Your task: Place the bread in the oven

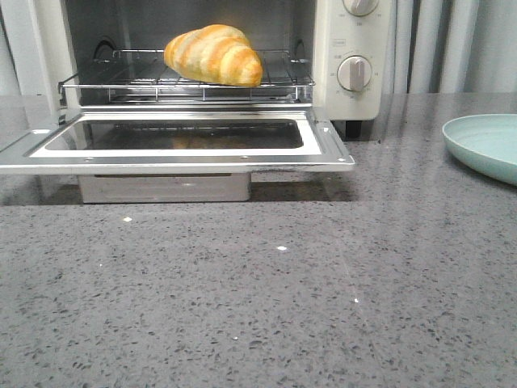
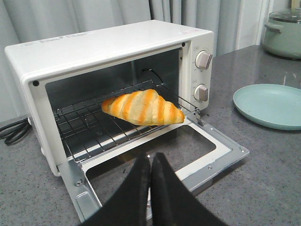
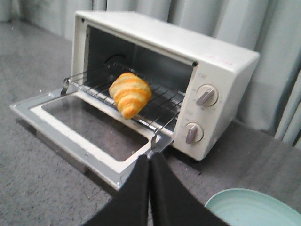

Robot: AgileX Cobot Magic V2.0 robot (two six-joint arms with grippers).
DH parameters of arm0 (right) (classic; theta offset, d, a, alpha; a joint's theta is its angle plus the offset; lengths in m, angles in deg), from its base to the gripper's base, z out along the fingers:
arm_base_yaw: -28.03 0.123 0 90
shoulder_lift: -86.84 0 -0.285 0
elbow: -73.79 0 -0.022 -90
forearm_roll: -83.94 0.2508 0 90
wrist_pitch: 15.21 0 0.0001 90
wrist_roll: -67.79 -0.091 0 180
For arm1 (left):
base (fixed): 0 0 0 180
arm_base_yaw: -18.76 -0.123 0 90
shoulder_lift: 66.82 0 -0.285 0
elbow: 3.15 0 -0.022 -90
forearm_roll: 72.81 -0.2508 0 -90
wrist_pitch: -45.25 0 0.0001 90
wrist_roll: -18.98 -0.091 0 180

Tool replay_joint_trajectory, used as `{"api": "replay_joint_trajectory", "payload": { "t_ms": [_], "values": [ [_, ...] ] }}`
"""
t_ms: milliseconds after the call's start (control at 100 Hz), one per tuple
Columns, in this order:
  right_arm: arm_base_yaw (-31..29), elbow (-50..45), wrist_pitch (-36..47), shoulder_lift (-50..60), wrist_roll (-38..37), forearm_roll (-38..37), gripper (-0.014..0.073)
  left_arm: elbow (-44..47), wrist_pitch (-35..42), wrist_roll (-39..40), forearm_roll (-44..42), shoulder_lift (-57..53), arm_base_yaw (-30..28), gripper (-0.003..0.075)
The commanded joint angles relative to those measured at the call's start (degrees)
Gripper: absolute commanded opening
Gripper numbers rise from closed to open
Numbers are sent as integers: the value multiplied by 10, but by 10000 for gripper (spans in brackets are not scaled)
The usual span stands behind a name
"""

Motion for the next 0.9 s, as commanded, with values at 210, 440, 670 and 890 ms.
{"api": "replay_joint_trajectory", "payload": {
  "t_ms": [210, 440, 670, 890],
  "values": [
    [-13, -67, 108, 100, -3, -3, -48, -5, 33, 4, 19, 3, 5, -21],
    [-13, -72, 105, 101, -3, -3, -48, -5, 33, 4, 19, 3, 5, -21],
    [-13, -72, 105, 101, -3, -3, -48, -5, 33, 4, 19, 3, 5, -21],
    [-13, -72, 105, 101, -3, -3, -48, 13, 40, 4, 20, 3, 5, -21]
  ]
}}
